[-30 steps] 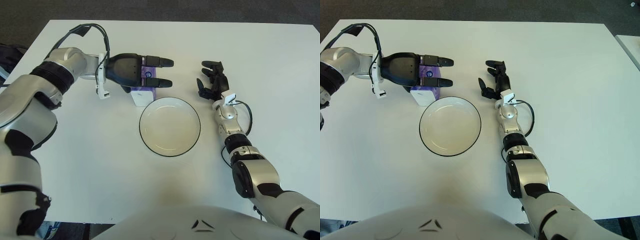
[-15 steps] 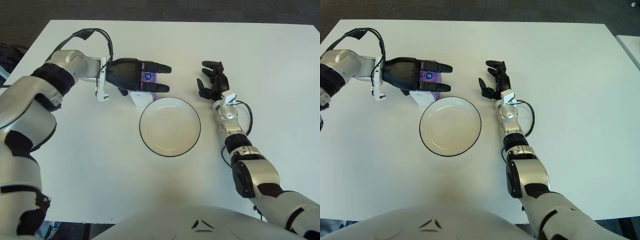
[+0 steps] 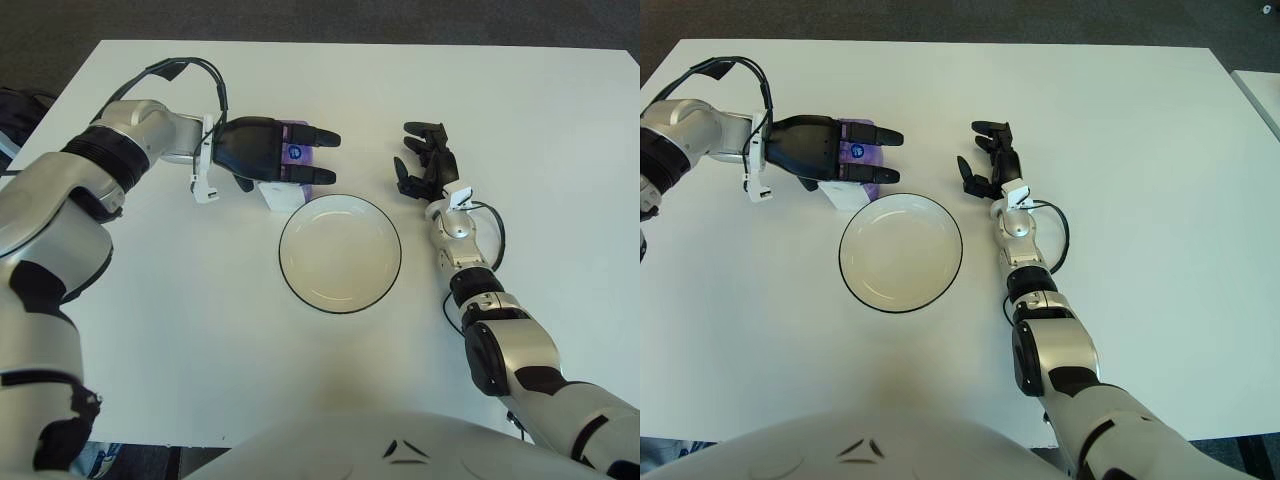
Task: Put the tissue paper into the plate.
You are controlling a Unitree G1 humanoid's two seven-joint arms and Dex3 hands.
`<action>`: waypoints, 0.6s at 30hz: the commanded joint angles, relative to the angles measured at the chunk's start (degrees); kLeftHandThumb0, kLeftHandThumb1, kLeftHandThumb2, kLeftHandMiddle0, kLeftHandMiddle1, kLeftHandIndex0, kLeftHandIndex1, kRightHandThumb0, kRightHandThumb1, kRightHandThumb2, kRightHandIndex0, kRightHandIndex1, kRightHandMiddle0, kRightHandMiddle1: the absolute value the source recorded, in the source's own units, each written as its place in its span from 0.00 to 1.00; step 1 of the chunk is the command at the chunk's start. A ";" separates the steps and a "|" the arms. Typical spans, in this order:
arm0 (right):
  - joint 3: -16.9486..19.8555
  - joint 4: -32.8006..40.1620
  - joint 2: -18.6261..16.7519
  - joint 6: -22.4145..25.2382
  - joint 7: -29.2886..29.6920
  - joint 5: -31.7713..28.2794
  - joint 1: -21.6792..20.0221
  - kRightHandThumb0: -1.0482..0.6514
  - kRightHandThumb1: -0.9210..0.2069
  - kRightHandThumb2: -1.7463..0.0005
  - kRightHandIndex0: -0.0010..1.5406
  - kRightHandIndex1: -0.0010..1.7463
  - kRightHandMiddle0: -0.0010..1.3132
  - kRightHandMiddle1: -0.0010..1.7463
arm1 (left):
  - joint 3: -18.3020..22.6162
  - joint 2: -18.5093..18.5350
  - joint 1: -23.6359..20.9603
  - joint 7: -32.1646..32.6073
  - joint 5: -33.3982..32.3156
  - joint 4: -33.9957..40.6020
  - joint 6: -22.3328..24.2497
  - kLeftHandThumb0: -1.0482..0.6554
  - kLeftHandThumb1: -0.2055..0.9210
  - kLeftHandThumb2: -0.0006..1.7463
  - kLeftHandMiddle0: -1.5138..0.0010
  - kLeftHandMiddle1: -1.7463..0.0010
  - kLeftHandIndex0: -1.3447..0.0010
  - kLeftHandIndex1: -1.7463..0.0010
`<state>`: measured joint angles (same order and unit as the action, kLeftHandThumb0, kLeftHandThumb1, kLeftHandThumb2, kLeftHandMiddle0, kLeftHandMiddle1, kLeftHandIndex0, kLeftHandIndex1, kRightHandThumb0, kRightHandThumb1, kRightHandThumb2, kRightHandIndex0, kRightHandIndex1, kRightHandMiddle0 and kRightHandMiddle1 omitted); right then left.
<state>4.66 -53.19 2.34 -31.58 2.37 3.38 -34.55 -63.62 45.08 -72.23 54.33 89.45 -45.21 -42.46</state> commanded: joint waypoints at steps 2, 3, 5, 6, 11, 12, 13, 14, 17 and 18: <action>-0.17 -10.51 -0.69 9.10 -1.03 -0.30 13.32 0.36 0.33 0.51 0.22 0.47 0.00 0.67 | -2.13 0.19 2.99 -3.33 1.82 -1.66 -0.50 0.32 0.55 0.46 0.95 0.99 1.00 0.80; -0.23 -10.53 -0.66 9.05 -1.09 -0.24 13.32 0.35 0.33 0.51 0.22 0.47 0.00 0.67 | -2.19 0.10 2.94 -3.25 1.90 -1.85 -0.41 0.32 0.55 0.46 0.95 0.99 1.00 0.79; -0.35 -10.56 -0.60 9.02 -1.29 -0.16 13.32 0.35 0.32 0.51 0.22 0.47 0.00 0.67 | -2.29 -0.18 2.82 -3.00 2.06 -2.37 -0.10 0.31 0.56 0.46 0.95 0.99 1.00 0.79; -0.37 -10.56 -0.58 9.02 -1.34 -0.15 13.32 0.35 0.32 0.51 0.22 0.47 0.00 0.67 | -2.31 -0.25 2.80 -2.95 2.08 -2.48 -0.03 0.31 0.56 0.46 0.95 0.99 1.00 0.79; -0.67 -10.73 -0.64 8.69 -1.49 0.07 13.44 0.35 0.31 0.51 0.23 0.48 0.00 0.66 | -1.83 -0.84 2.57 -1.85 1.66 -4.08 0.82 0.30 0.57 0.45 0.94 0.99 1.00 0.75; -0.72 -10.76 -0.65 8.58 -1.48 0.11 13.47 0.35 0.31 0.51 0.23 0.48 0.00 0.66 | -1.74 -0.90 2.49 -1.64 1.60 -4.31 0.99 0.30 0.57 0.45 0.94 0.99 1.00 0.74; -0.76 -10.78 -0.66 8.51 -1.47 0.13 13.49 0.35 0.31 0.51 0.23 0.48 0.00 0.66 | -1.70 -0.95 2.43 -1.48 1.56 -4.48 1.11 0.30 0.57 0.45 0.94 0.99 1.00 0.74; -0.79 -10.80 -0.67 8.41 -1.50 0.15 13.53 0.35 0.30 0.51 0.23 0.48 0.00 0.66 | -1.63 -1.03 2.26 -1.07 1.52 -4.74 1.35 0.30 0.58 0.44 0.94 0.99 1.00 0.73; -0.90 -10.86 -0.71 8.23 -1.51 0.19 13.60 0.35 0.30 0.51 0.23 0.48 0.00 0.66 | -1.43 -1.38 1.33 0.28 1.46 -5.75 1.94 0.29 0.59 0.44 0.94 1.00 1.00 0.74; -0.93 -10.88 -0.73 8.23 -1.51 0.20 13.61 0.35 0.30 0.52 0.23 0.48 0.00 0.66 | -1.32 -1.52 0.92 0.69 1.41 -6.06 2.10 0.29 0.59 0.44 0.94 1.00 1.00 0.74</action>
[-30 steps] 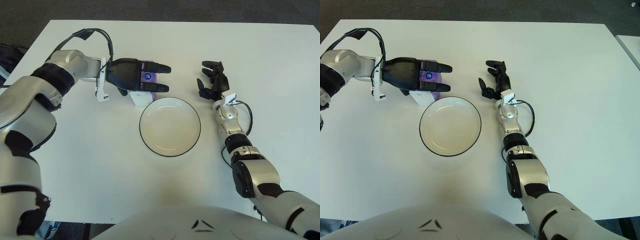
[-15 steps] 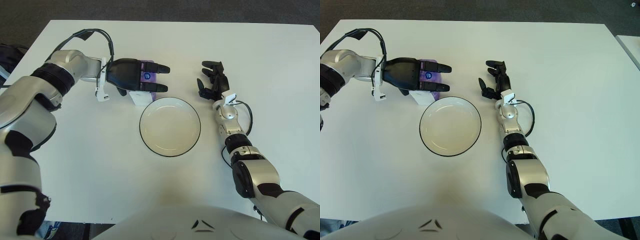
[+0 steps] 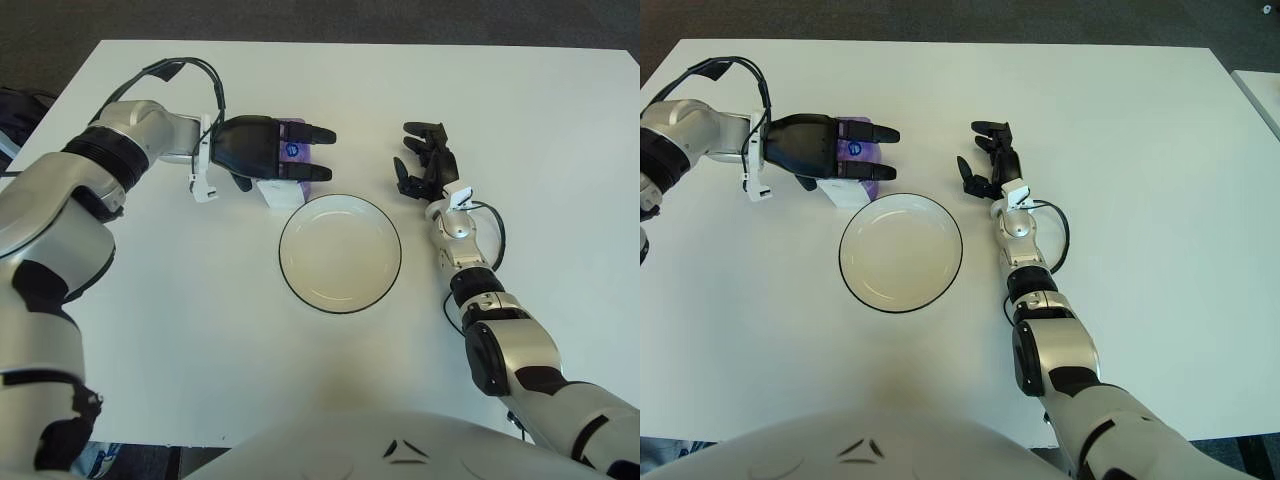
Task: Put the tissue paper into the plate.
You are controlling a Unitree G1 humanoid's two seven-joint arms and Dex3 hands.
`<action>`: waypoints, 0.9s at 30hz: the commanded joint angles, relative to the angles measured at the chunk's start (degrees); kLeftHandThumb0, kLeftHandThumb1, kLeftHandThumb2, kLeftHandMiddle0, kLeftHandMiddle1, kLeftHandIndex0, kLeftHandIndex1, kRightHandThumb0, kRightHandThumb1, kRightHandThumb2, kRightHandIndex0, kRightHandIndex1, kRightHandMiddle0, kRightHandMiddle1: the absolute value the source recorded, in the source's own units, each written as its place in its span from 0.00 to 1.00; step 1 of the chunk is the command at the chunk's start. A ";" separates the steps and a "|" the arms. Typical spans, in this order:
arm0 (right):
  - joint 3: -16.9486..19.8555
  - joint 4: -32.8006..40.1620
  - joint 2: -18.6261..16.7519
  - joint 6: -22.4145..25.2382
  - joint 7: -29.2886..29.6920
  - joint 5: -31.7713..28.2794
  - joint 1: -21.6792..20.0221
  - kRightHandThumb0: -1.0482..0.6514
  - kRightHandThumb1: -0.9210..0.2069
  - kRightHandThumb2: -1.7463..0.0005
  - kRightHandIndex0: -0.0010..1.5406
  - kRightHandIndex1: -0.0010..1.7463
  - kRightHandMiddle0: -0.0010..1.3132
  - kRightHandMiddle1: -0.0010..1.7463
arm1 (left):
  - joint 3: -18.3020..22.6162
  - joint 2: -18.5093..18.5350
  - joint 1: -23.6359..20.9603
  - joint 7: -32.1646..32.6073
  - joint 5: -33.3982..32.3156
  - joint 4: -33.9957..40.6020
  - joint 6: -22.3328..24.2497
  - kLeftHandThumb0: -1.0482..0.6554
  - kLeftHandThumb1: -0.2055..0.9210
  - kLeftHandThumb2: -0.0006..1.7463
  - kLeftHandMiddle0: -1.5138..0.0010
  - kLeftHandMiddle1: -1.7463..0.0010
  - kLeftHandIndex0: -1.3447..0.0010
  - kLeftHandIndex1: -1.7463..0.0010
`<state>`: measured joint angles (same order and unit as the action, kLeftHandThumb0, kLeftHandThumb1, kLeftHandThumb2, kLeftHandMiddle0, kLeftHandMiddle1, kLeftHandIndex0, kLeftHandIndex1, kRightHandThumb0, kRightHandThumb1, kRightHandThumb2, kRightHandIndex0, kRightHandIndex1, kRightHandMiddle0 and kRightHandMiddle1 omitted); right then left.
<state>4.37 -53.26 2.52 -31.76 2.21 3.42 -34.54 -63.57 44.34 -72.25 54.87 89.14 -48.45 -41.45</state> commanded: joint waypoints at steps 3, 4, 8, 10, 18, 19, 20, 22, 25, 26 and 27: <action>-0.74 -10.74 -1.02 8.54 -1.29 0.19 13.61 0.35 0.31 0.52 0.23 0.48 0.00 0.67 | -0.91 -0.99 -0.02 1.36 1.45 -3.32 1.54 0.29 0.60 0.43 0.95 1.00 1.00 0.74; -0.78 -10.70 -1.06 8.69 -1.27 0.20 13.59 0.35 0.31 0.52 0.23 0.48 0.00 0.67 | -0.61 -0.98 -0.22 1.92 1.27 -3.24 1.82 0.29 0.60 0.43 0.95 1.00 1.00 0.75; -0.89 -10.63 -1.12 9.21 -1.16 0.22 13.48 0.36 0.32 0.51 0.24 0.48 0.00 0.68 | 0.44 -0.95 -0.05 3.59 0.28 -2.76 2.32 0.28 0.63 0.41 0.95 1.00 1.00 0.75; -0.91 -10.63 -1.16 9.41 -1.05 0.20 13.42 0.37 0.32 0.51 0.24 0.48 0.00 0.68 | 0.98 -0.89 0.11 3.81 -0.44 -2.52 2.03 0.29 0.64 0.41 0.94 1.00 1.00 0.73; -0.69 -10.54 -1.48 9.24 -0.97 -0.15 13.42 0.39 0.32 0.49 0.23 0.49 0.00 0.68 | 1.33 -0.83 -0.09 3.26 -1.18 -2.23 1.20 0.33 0.65 0.44 0.92 0.99 1.00 0.67; -0.69 -10.52 -1.50 9.20 -0.98 -0.15 13.43 0.39 0.32 0.49 0.23 0.49 0.00 0.68 | 1.29 -0.82 -0.15 3.22 -1.13 -2.20 1.19 0.33 0.65 0.44 0.92 0.99 1.00 0.66; -0.71 -10.47 -1.54 9.13 -1.01 -0.14 13.47 0.39 0.32 0.49 0.23 0.49 0.00 0.68 | 1.21 -0.85 -0.23 3.17 -1.01 -2.18 1.28 0.33 0.65 0.44 0.92 0.99 1.00 0.66; -0.75 -10.42 -1.58 9.05 -1.06 -0.12 13.52 0.38 0.33 0.49 0.23 0.49 0.00 0.68 | 1.10 -0.94 -0.32 3.22 -0.82 -2.24 1.47 0.33 0.65 0.44 0.91 0.99 1.00 0.65; -0.77 -10.48 -1.55 9.09 -1.20 -0.10 13.48 0.38 0.33 0.49 0.22 0.49 0.00 0.68 | 0.89 -1.28 -0.28 4.66 -0.29 -2.50 2.53 0.34 0.65 0.44 0.83 0.95 1.00 0.59; -0.77 -10.50 -1.55 9.12 -1.21 -0.10 13.46 0.37 0.33 0.49 0.22 0.49 0.00 0.68 | 0.89 -1.32 -0.24 4.94 -0.24 -2.55 2.73 0.35 0.65 0.43 0.86 0.72 1.00 0.54; -0.76 -10.55 -1.52 9.17 -1.21 -0.10 13.44 0.37 0.33 0.49 0.22 0.49 0.00 0.68 | 1.14 -1.38 -0.06 5.26 -0.47 -2.60 3.05 0.36 0.64 0.44 0.91 0.54 1.00 0.50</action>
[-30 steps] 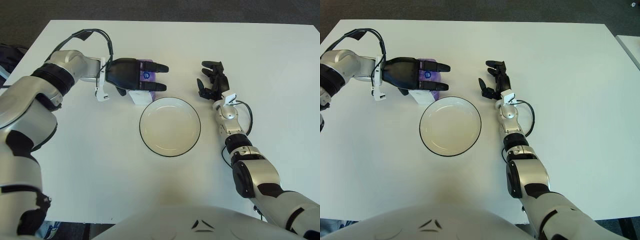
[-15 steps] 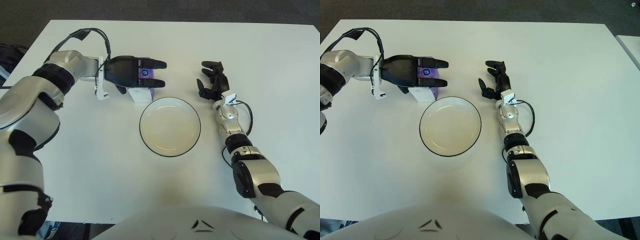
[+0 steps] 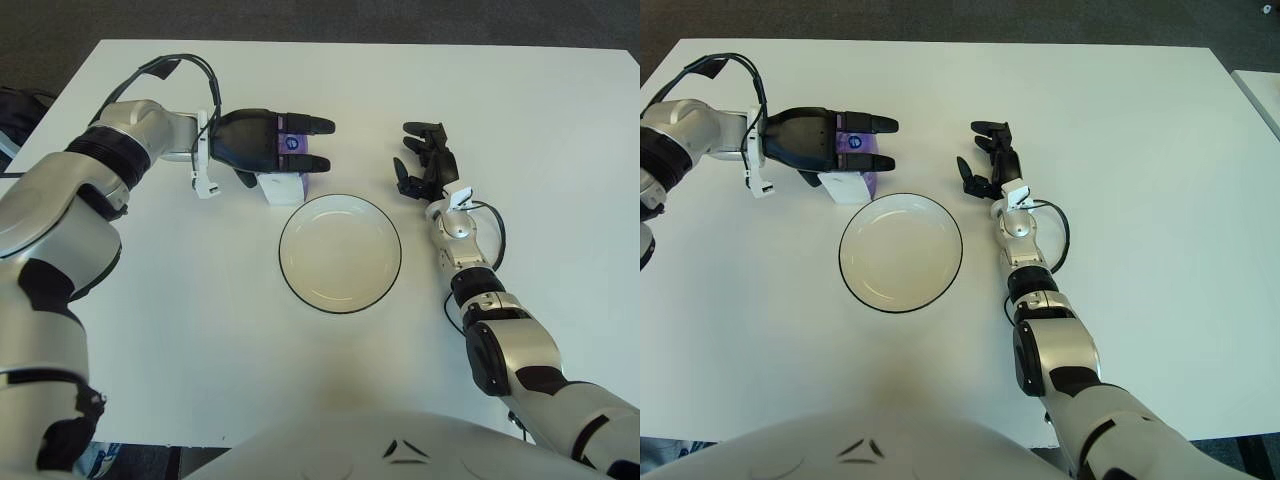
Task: Put the tissue paper into the plate.
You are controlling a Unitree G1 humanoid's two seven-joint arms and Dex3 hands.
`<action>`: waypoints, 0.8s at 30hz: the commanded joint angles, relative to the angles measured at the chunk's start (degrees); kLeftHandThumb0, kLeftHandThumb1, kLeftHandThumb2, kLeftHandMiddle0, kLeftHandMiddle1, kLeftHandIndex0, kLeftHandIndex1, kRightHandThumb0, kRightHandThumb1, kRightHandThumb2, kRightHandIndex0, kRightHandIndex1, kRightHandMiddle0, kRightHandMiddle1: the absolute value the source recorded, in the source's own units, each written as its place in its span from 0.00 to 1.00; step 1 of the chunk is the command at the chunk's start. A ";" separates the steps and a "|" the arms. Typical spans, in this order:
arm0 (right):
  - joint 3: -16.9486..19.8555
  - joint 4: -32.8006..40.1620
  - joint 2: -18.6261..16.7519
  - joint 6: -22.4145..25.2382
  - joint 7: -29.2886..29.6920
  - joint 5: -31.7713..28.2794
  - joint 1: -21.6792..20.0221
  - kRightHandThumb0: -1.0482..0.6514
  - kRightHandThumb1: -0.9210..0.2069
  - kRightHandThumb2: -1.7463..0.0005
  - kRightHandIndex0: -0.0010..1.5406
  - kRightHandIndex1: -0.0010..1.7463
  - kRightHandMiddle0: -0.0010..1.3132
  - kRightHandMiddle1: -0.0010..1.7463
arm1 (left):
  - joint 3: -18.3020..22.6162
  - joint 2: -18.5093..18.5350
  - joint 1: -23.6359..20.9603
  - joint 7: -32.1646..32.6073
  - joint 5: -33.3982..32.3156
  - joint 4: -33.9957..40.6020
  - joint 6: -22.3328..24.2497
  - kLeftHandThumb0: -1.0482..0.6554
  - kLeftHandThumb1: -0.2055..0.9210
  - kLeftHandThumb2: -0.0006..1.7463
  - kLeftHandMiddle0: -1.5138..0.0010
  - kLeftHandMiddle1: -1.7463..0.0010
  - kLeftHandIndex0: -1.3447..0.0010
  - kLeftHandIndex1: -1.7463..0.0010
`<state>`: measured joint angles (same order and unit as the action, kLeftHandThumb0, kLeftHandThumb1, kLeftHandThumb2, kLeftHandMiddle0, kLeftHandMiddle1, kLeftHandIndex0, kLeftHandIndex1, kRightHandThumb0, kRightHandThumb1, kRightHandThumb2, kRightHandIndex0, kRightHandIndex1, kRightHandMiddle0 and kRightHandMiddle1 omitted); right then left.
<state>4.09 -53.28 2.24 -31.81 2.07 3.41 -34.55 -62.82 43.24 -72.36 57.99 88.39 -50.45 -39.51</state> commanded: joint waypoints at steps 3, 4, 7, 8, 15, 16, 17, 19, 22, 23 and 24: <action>-0.44 -10.63 -1.20 9.26 -1.07 -0.10 13.42 0.37 0.32 0.50 0.22 0.49 0.00 0.68 | 0.97 -0.45 0.49 2.64 -0.41 -0.72 1.72 0.54 0.64 0.50 0.81 0.18 0.99 0.31; -0.43 -10.63 -1.21 9.23 -1.00 -0.09 13.43 0.37 0.32 0.50 0.22 0.49 0.00 0.68 | 1.26 -0.43 0.70 2.39 -0.76 -0.60 1.87 0.61 0.65 0.51 0.79 0.15 0.98 0.28; -0.43 -10.67 -1.27 9.20 -0.80 -0.04 13.39 0.37 0.31 0.50 0.22 0.49 0.00 0.68 | 1.69 -0.39 1.00 1.23 -1.25 -0.42 2.30 0.77 0.63 0.58 0.73 0.05 0.94 0.17; -0.44 -10.68 -1.29 9.21 -0.72 -0.01 13.41 0.37 0.31 0.50 0.22 0.49 0.00 0.68 | 1.64 -0.36 1.02 0.57 -1.17 -0.29 2.44 0.80 0.62 0.60 0.71 0.03 0.93 0.14; -0.37 -10.72 -1.38 9.53 -0.44 -0.03 13.35 0.37 0.31 0.51 0.21 0.49 0.01 0.68 | 1.30 -0.38 1.24 -0.09 -0.11 0.31 3.82 0.63 0.59 0.60 0.65 0.00 0.67 0.17; -0.35 -10.73 -1.39 9.58 -0.42 -0.05 13.34 0.37 0.31 0.51 0.21 0.49 0.01 0.68 | 1.27 -0.39 1.29 -0.02 0.01 0.39 4.06 0.62 0.59 0.61 0.64 0.00 0.66 0.17; -0.33 -10.72 -1.39 9.61 -0.42 -0.07 13.33 0.37 0.31 0.51 0.21 0.49 0.01 0.68 | 1.24 -0.41 1.36 0.01 0.12 0.49 4.34 0.62 0.57 0.62 0.64 0.00 0.65 0.18; -0.31 -10.67 -1.41 9.61 -0.44 -0.10 13.35 0.37 0.31 0.51 0.21 0.49 0.01 0.68 | 1.16 -0.46 1.45 -0.06 0.21 0.68 4.68 0.62 0.55 0.63 0.63 0.00 0.63 0.18; -0.32 -10.70 -1.41 9.45 -0.43 -0.08 13.30 0.38 0.33 0.50 0.20 0.50 0.01 0.69 | 1.05 -0.54 1.54 -1.02 0.37 1.43 5.19 0.61 0.51 0.66 0.61 0.00 0.60 0.19; -0.33 -10.72 -1.40 9.43 -0.42 -0.06 13.29 0.38 0.33 0.49 0.20 0.50 0.02 0.69 | 1.02 -0.52 1.53 -1.23 0.40 1.51 5.31 0.61 0.50 0.67 0.60 0.00 0.58 0.19; -0.37 -10.71 -1.39 9.41 -0.39 -0.01 13.29 0.38 0.34 0.49 0.20 0.51 0.02 0.69 | 1.02 -0.48 1.54 -1.63 0.42 1.65 5.44 0.61 0.49 0.68 0.59 0.00 0.58 0.20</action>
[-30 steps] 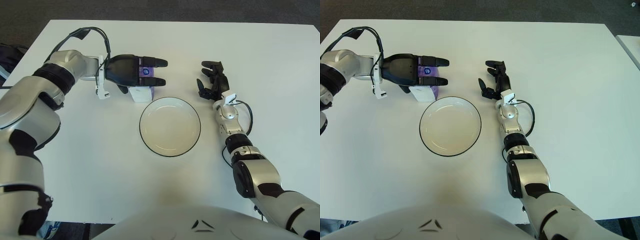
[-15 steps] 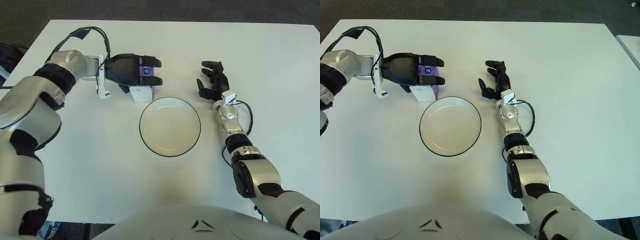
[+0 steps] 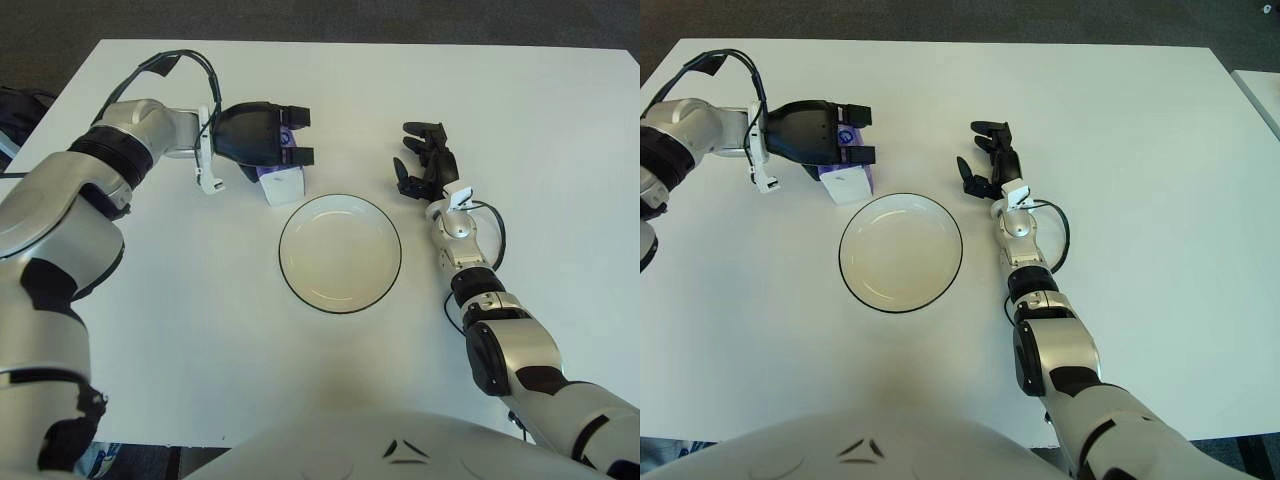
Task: Put the tissue paper into the plate.
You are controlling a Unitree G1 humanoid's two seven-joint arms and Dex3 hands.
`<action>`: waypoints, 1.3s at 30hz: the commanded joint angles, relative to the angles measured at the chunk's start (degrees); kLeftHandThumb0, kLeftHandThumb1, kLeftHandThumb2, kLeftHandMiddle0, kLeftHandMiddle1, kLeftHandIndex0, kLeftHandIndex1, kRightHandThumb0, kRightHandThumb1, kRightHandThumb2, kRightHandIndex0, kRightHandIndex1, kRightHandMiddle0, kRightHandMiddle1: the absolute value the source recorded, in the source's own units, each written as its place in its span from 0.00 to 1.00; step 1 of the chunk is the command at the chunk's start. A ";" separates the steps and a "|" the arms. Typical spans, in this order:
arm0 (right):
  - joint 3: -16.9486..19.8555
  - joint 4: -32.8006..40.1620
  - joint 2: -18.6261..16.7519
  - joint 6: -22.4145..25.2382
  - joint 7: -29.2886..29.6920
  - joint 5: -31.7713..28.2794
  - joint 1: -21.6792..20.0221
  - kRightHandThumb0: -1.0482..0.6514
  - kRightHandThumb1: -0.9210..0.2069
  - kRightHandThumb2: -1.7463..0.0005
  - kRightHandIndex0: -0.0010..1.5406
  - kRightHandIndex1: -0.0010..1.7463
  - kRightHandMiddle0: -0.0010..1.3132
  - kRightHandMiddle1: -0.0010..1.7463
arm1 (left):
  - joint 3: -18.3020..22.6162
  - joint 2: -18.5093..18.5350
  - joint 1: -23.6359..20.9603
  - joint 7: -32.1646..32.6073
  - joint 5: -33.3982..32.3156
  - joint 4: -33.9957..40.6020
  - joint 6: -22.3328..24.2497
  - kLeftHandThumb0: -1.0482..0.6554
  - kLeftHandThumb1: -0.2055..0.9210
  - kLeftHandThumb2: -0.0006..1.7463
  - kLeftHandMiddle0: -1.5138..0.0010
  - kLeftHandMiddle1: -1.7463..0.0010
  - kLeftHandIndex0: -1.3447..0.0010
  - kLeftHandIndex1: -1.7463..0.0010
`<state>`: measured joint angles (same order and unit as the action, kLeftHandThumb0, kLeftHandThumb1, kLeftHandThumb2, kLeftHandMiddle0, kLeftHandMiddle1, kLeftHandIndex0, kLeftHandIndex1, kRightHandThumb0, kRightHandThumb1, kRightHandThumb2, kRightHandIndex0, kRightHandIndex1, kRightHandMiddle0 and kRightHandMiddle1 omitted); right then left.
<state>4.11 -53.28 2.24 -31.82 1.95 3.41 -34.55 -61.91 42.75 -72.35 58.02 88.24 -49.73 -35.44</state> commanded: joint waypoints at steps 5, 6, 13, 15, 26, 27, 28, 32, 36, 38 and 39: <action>-0.59 -10.67 -1.25 9.49 -0.36 0.20 13.23 0.36 0.34 0.49 0.20 0.51 0.02 0.70 | 0.08 0.02 1.60 -3.01 0.60 1.70 1.83 0.61 0.49 0.71 0.66 0.00 0.63 0.07; -0.62 -10.63 -1.24 9.49 -0.46 0.21 13.23 0.36 0.34 0.49 0.20 0.51 0.02 0.70 | 0.09 0.12 1.62 -3.33 0.67 1.95 2.00 0.61 0.50 0.72 0.67 0.00 0.64 0.04; -0.59 -10.53 -1.21 9.64 -0.99 0.02 13.03 0.36 0.33 0.50 0.21 0.50 0.02 0.71 | -0.24 0.06 1.26 -3.31 0.95 2.07 2.11 0.61 0.51 0.72 0.69 0.00 0.66 0.01; -0.56 -10.57 -1.18 9.74 -1.14 -0.02 12.98 0.36 0.33 0.50 0.21 0.50 0.02 0.71 | -0.26 -0.04 1.19 -3.03 0.91 1.87 2.05 0.61 0.52 0.72 0.70 0.00 0.66 0.01; -0.25 -10.95 -1.25 9.56 -1.89 -0.46 12.66 0.37 0.33 0.50 0.21 0.49 0.05 0.72 | -0.44 -0.46 0.96 -1.80 1.23 0.99 2.55 0.61 0.52 0.71 0.70 0.00 0.67 0.01; -0.23 -10.99 -1.26 9.53 -1.92 -0.48 12.62 0.37 0.33 0.50 0.21 0.49 0.05 0.72 | -0.45 -0.53 0.95 -1.78 1.19 0.83 2.55 0.61 0.52 0.71 0.70 0.00 0.67 0.01; -0.20 -10.99 -1.29 9.41 -1.96 -0.52 12.62 0.37 0.33 0.50 0.21 0.49 0.06 0.72 | -0.35 -0.60 0.98 -1.81 1.02 0.69 2.53 0.61 0.52 0.71 0.70 0.00 0.67 0.01; -0.10 -11.04 -1.41 9.07 -2.05 -0.60 12.58 0.37 0.34 0.50 0.21 0.50 0.06 0.72 | 0.26 -0.86 1.39 -1.80 0.02 0.09 2.38 0.61 0.52 0.71 0.70 0.00 0.67 0.01; -0.12 -10.99 -1.39 9.35 -2.18 -0.57 12.55 0.38 0.34 0.49 0.21 0.50 0.06 0.72 | 1.08 -0.73 1.81 -1.86 -1.18 0.31 1.98 0.61 0.53 0.71 0.70 0.00 0.67 0.01; -0.09 -11.08 -1.42 9.28 -2.10 -0.57 12.51 0.38 0.34 0.49 0.22 0.50 0.07 0.72 | 1.78 -0.41 2.03 -2.56 -1.82 0.87 2.13 0.61 0.53 0.71 0.70 0.00 0.67 0.01; -0.08 -11.10 -1.44 9.21 -2.05 -0.56 12.50 0.38 0.34 0.49 0.22 0.50 0.07 0.72 | 2.10 -0.35 2.16 -2.91 -2.05 0.98 2.34 0.61 0.53 0.71 0.70 0.00 0.67 0.01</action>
<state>4.28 -53.31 2.28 -31.86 1.31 3.28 -34.56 -61.33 42.19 -72.18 55.47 87.94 -49.19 -33.42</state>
